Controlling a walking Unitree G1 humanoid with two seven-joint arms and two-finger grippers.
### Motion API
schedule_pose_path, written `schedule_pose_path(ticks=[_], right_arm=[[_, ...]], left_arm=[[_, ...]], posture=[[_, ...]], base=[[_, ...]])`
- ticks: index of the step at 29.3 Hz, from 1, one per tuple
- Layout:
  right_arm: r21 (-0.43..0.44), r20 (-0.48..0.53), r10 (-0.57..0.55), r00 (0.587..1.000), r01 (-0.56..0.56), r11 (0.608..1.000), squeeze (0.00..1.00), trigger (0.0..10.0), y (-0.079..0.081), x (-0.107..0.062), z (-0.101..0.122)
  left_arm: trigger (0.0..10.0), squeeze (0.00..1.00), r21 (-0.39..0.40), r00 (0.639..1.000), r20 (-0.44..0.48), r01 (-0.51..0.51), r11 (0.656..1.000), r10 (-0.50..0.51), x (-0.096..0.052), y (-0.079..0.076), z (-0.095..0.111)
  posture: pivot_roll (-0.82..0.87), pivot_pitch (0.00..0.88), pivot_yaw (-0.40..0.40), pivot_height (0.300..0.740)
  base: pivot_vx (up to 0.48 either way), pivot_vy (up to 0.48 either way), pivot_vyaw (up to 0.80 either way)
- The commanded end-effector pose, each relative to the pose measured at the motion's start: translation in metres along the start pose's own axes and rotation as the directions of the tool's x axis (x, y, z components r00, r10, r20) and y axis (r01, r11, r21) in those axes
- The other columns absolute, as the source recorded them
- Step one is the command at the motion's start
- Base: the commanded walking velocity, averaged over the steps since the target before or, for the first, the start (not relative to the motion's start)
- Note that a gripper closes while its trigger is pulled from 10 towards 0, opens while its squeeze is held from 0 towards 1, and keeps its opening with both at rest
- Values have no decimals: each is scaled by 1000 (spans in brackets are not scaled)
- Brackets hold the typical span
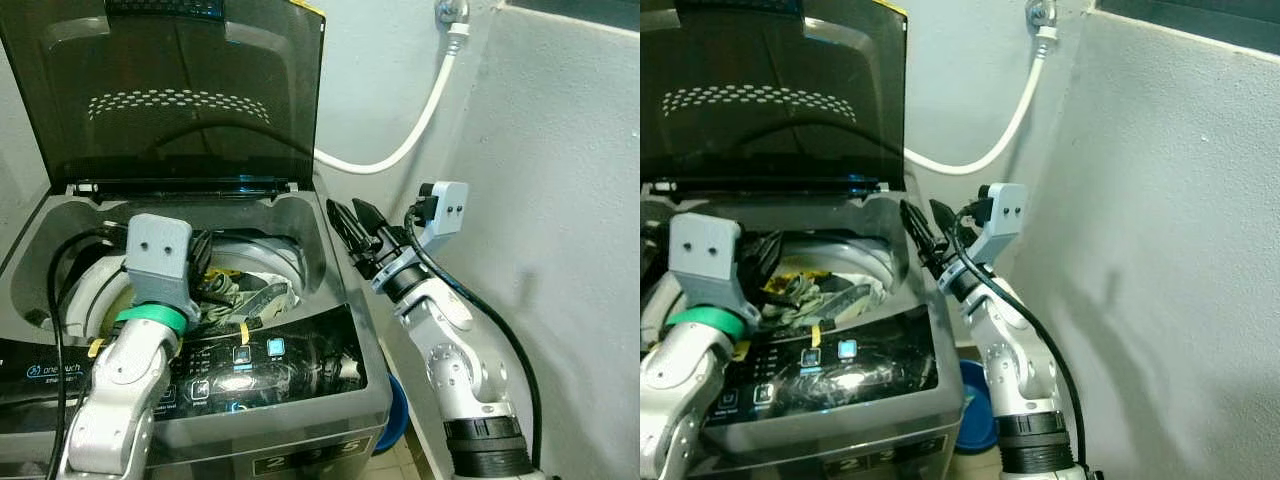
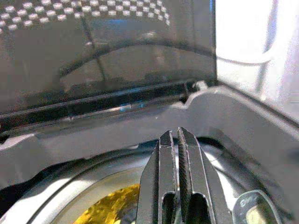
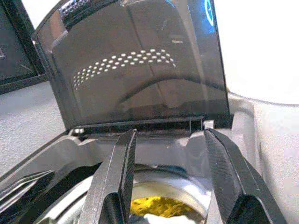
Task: Clothes washing
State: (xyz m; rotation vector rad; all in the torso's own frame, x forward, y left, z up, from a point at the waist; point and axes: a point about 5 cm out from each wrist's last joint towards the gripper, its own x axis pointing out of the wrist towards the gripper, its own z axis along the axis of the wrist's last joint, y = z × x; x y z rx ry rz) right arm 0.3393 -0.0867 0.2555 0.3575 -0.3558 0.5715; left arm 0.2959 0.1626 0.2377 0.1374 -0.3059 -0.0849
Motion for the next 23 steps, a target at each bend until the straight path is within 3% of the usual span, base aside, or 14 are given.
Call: schedule_pose_path(ticks=[1, 17, 23], right_arm=[[-11, 16, 0, 1000, 0, 1000, 0, 10000, 1, 3, 3], [-29, 38, -13, 999, 14, 999, 0, 10000, -2, 0, 6], [-31, 59, -9, 998, 11, 999, 0, 10000, -3, 0, 10]], left_arm=[[10000, 0, 2, 1000, 5, 1, 1000, -1, 0, 0, 0], [10000, 0, 11, 1000, -4, 21, 1000, -21, 0, -2, -1], [10000, 0, -19, 999, -3, 39, 999, -39, -2, -6, -1]], posture=[[42, 0, -7, 740], [38, 0, -3, 740], [37, 0, 1, 740]], base=[[0, 0, 800], [0, 0, 800], [0, 0, 800]])
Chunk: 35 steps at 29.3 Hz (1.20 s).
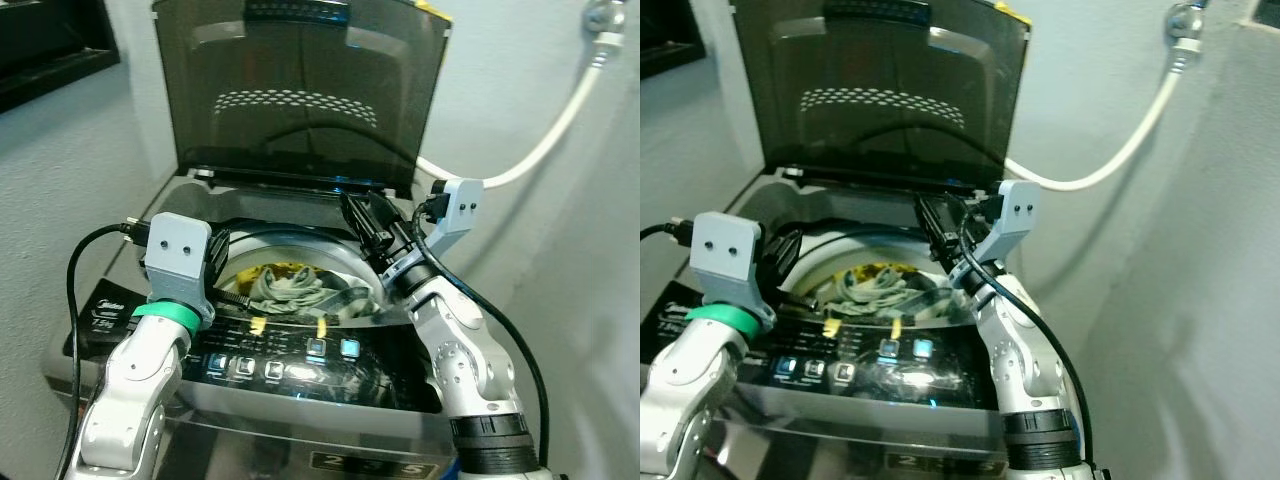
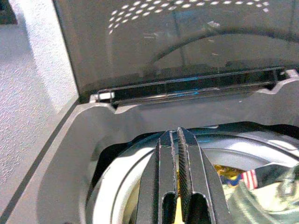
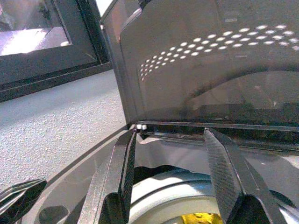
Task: Clothes washing
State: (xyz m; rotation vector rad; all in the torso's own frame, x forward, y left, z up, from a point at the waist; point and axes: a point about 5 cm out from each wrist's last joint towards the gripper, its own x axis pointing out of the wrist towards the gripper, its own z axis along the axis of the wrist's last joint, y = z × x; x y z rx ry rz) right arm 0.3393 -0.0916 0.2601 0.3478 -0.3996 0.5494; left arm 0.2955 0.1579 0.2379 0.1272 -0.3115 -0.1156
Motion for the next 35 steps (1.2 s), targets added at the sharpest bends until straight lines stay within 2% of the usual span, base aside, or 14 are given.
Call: schedule_pose_path(ticks=[1, 5, 10, 27, 35], right_arm=[[-6, 18, 1, 1000, -1, 1000, 0, 10000, 0, 1, 4], [-7, 20, 0, 1000, 0, 1000, 0, 10000, 0, 1, 4], [-9, 26, 3, 1000, -3, 1000, 0, 10000, 0, 1, 5], [-18, 29, 10, 1000, -10, 1000, 0, 10000, -2, 1, 5], [-29, 32, 4, 999, -3, 1000, 0, 10000, -5, 1, 6]], left_arm=[[10000, 0, -4, 1000, -12, 10, 1000, -10, -2, -2, -2], [10000, 0, -7, 1000, -13, 11, 1000, -11, -2, -1, -2], [10000, 0, -48, 1000, -24, 8, 999, -9, -4, -1, -3], [10000, 0, -38, 999, -28, 29, 999, -30, -6, -4, -3], [10000, 0, -67, 999, -29, 25, 997, -27, -5, -5, -3]], posture=[[37, 0, 1, 740], [37, 0, 4, 740], [43, 0, 5, 740], [47, 0, 8, 740], [43, 0, 9, 740]], base=[[0, 0, 800], [0, 0, 800], [0, 0, 800], [0, 0, 800], [0, 0, 800]])
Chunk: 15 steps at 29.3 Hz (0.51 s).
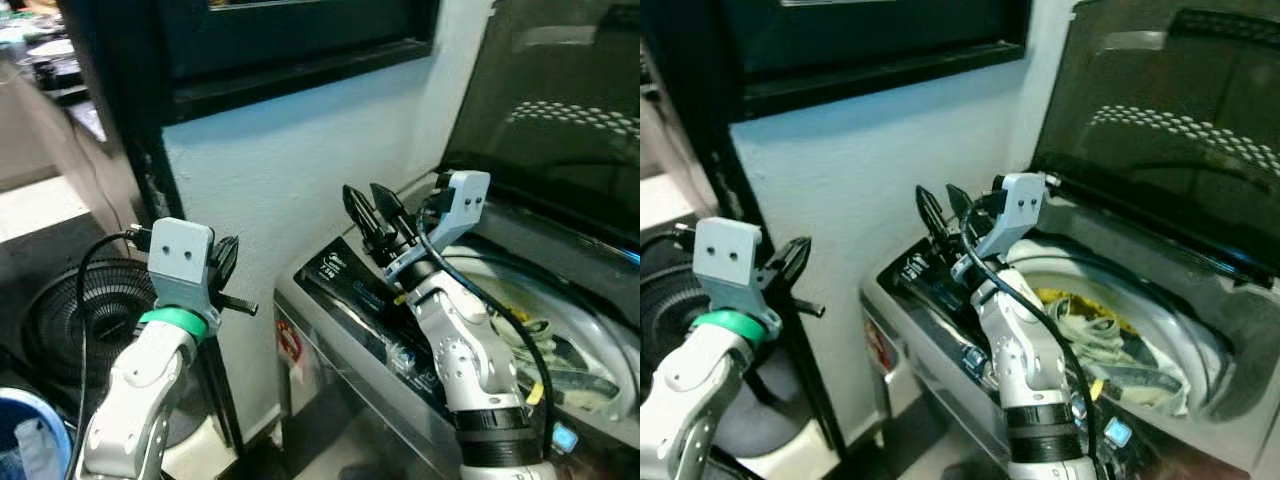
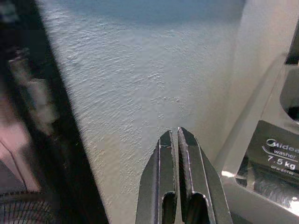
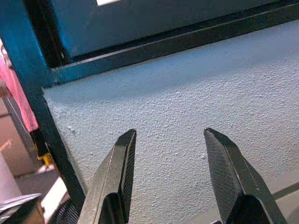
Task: Clothes washing
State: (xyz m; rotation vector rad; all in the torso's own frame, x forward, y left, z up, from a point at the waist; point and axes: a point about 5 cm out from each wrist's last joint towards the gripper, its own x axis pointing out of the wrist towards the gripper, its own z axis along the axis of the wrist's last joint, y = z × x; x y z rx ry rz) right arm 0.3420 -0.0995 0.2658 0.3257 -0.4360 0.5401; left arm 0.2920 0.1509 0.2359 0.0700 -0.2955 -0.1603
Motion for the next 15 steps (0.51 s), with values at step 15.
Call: schedule_pose_path(ticks=[15], right_arm=[[-8, 10, -18, 1000, 18, 1000, 0, 10000, -4, 0, 1]], left_arm=[[10000, 0, -6, 1000, -9, -6, 1000, 6, -4, 2, -1]], posture=[[44, 0, 9, 740]], base=[[0, 0, 800]])
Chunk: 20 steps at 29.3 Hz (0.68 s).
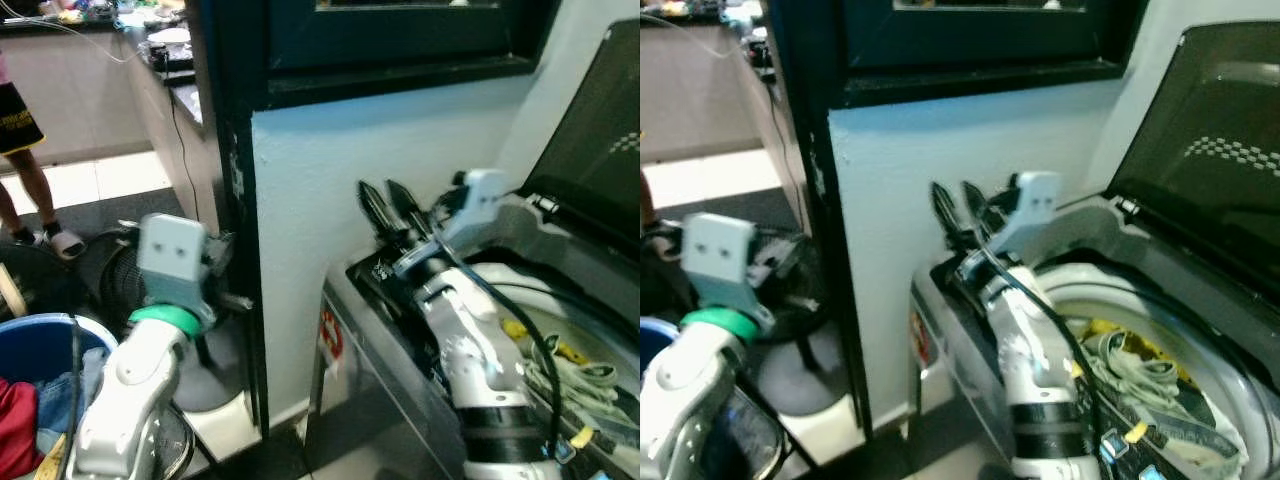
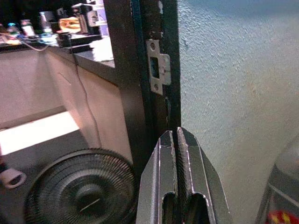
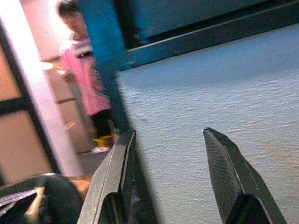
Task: Clothes washing
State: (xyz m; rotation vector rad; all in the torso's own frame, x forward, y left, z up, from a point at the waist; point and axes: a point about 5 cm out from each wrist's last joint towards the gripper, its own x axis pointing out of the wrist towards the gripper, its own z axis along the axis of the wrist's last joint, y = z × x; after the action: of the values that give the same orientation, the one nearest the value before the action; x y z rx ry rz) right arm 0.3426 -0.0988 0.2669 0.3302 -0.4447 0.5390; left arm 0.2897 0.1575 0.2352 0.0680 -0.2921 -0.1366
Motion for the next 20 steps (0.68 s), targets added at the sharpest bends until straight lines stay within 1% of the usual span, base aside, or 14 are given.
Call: schedule_pose_path(ticks=[1, 6, 7, 10, 11, 13, 15, 20], right_arm=[[-10, 1, -18, 1000, 18, 1000, 0, 10000, -5, -2, 0], [-10, 13, -28, 1000, 29, 1000, 0, 10000, -7, -1, 3], [7, 20, -43, 999, 43, 999, 0, 10000, -9, -2, 4], [7, 20, -43, 999, 43, 999, 0, 10000, -9, -2, 4], [21, 26, -54, 998, 53, 998, 0, 10000, -10, -2, 4], [21, 26, -54, 998, 53, 998, 0, 10000, -10, -2, 4], [35, 28, -54, 998, 53, 998, 0, 10000, -10, -3, 4], [36, 30, -52, 998, 51, 998, 0, 10000, -10, -2, 4]], left_arm=[[10000, 0, -7, 1000, -5, 18, 1000, -18, 0, -4, -1], [10000, 0, -9, 1000, 3, 19, 1000, -19, 0, -4, 0], [10000, 0, -20, 1000, 10, 17, 1000, -17, 0, -4, 2], [10000, 0, -20, 1000, 10, 17, 1000, -17, 0, -4, 2], [10000, 0, -29, 1000, 18, 15, 999, -15, 1, -4, 3], [10000, 0, -29, 1000, 18, 15, 999, -15, 1, -4, 3], [10000, 0, -42, 1000, 26, 15, 999, -14, 1, -4, 4], [10000, 0, -46, 999, 29, 16, 999, -15, 3, -4, 5]], posture=[[44, 0, 9, 740], [45, 0, 9, 740], [45, 0, 9, 740], [45, 0, 9, 740], [45, 0, 9, 740], [45, 0, 9, 740], [43, 0, 11, 740], [44, 0, 10, 740]], base=[[0, 0, 800], [0, 0, 799], [0, 0, 0], [0, 0, 0], [0, 277, 0], [0, 277, 0], [0, 480, 0], [0, 480, 0]])
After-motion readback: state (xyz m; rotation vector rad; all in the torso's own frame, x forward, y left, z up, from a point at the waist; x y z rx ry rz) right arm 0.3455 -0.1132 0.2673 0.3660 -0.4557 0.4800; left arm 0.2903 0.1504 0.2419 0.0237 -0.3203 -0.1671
